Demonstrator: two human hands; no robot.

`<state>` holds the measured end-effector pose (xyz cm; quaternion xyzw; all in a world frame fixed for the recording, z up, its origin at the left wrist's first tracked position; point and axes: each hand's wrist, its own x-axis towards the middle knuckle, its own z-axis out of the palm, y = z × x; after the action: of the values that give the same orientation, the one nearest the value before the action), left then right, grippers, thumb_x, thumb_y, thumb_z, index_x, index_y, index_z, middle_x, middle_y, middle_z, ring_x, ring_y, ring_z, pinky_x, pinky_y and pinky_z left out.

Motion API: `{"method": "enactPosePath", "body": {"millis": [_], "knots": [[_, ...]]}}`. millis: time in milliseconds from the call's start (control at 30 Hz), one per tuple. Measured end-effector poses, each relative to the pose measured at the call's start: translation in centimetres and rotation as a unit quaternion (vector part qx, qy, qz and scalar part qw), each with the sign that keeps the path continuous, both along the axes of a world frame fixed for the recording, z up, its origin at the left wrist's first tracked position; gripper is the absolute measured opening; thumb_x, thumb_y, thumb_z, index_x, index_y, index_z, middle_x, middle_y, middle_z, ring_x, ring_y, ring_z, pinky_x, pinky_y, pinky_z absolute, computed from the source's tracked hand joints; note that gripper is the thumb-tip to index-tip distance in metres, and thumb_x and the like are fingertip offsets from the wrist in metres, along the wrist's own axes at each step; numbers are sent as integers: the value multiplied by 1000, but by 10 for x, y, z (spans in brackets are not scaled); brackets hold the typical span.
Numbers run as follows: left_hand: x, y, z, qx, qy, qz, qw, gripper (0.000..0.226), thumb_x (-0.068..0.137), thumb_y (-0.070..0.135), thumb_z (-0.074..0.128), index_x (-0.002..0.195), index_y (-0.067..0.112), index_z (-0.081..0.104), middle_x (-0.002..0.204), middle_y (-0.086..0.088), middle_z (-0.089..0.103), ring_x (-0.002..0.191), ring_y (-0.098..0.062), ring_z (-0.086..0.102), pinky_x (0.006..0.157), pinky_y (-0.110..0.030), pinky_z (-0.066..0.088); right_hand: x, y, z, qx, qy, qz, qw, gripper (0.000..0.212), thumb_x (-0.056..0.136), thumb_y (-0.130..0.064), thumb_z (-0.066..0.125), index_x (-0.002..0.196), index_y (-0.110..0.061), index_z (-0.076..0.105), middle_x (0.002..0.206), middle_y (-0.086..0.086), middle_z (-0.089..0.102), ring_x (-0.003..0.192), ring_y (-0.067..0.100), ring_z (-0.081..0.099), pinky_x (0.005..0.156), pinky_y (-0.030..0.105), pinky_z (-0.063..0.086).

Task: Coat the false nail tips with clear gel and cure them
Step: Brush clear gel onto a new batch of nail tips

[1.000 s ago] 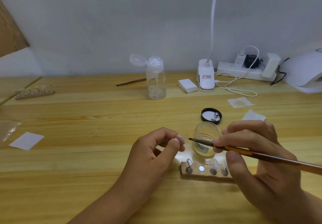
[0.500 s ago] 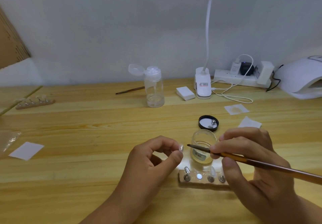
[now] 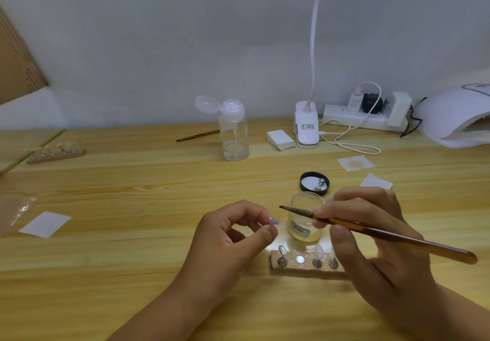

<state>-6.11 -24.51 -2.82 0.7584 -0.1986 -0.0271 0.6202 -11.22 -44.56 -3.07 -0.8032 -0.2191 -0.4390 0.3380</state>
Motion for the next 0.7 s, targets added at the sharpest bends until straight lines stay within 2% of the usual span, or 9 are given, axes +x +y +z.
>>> {"method": "enactPosePath", "body": {"millis": [133,233,367,433,500,600,700], "knots": [[1,1,-1,-6,4,0,1000,6,72,34,74,77,32,74,78,11,67,51,-9,39,51,-13,36,1,1,0,-15,6,19,1000,26,103,-35,43,101,-19,64,88,-10,68,103,6,56,83,35,43],[1,1,-2,-4,3,-3,1000,4,73,34,74,77,33,74,78,12,68,50,-7,38,50,-12,35,1,1,0,-24,11,33,999,20,101,-32,45,104,-22,63,94,-16,64,105,3,55,83,35,43],[0,0,-1,1,2,-4,1000,3,74,34,73,78,35,74,78,12,69,51,-8,37,51,-13,35,1,1,0,-39,14,35,999,21,100,-32,46,101,-20,64,97,-16,62,105,3,55,84,35,43],[-1,0,0,4,1,-2,1000,6,77,30,77,78,34,74,79,12,69,51,-7,39,52,-13,36,1,1,1,-41,15,36,998,14,92,-24,53,99,-20,65,96,-16,61,104,3,56,84,35,43],[-1,1,0,7,-3,5,1000,12,82,20,79,79,31,74,78,14,69,51,-2,41,53,-11,36,0,2,0,-37,16,38,998,17,83,-17,54,95,-19,67,94,-16,61,103,4,56,84,35,43],[-1,0,1,4,-7,1,1000,15,83,10,75,79,24,74,76,15,69,53,7,49,54,-8,36,-1,1,-1,-26,9,34,999,17,79,-15,53,82,-12,70,82,-13,65,100,6,58,80,39,43],[-1,-1,2,3,-8,0,1000,14,83,8,74,78,22,74,77,13,70,57,8,51,55,-8,37,-1,1,0,-15,4,30,999,15,79,-14,53,82,-15,67,79,-8,67,98,8,58,80,38,41]]}}
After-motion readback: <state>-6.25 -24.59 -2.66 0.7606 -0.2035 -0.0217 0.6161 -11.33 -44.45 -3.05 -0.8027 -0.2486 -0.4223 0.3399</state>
